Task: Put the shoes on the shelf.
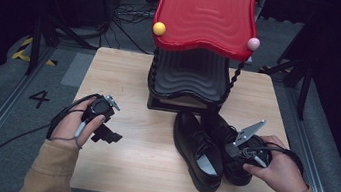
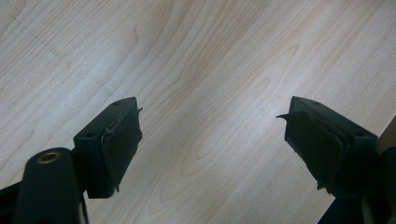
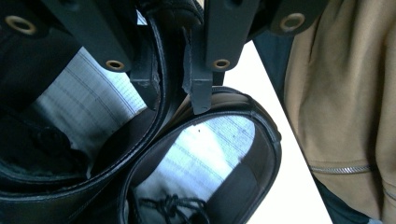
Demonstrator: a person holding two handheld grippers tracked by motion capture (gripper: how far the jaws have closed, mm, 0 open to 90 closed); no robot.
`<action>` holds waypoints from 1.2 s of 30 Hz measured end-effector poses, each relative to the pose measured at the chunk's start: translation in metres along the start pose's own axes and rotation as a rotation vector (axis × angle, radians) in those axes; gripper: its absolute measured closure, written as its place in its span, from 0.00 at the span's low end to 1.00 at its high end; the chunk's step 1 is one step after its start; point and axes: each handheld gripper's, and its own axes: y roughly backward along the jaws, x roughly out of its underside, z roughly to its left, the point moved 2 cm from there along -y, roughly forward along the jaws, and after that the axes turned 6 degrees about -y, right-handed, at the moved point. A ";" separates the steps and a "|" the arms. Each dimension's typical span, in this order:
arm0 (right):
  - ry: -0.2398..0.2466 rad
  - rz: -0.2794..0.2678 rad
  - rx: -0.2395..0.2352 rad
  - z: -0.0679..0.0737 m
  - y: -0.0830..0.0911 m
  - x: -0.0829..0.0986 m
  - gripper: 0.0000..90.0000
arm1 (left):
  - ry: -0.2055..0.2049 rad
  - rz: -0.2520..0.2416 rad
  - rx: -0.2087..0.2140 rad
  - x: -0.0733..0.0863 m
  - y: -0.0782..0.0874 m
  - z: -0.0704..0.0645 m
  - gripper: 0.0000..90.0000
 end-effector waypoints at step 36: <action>-0.481 -0.108 -0.011 -0.010 -0.005 0.002 0.55 | 0.004 -0.010 -0.002 0.000 0.001 0.002 0.21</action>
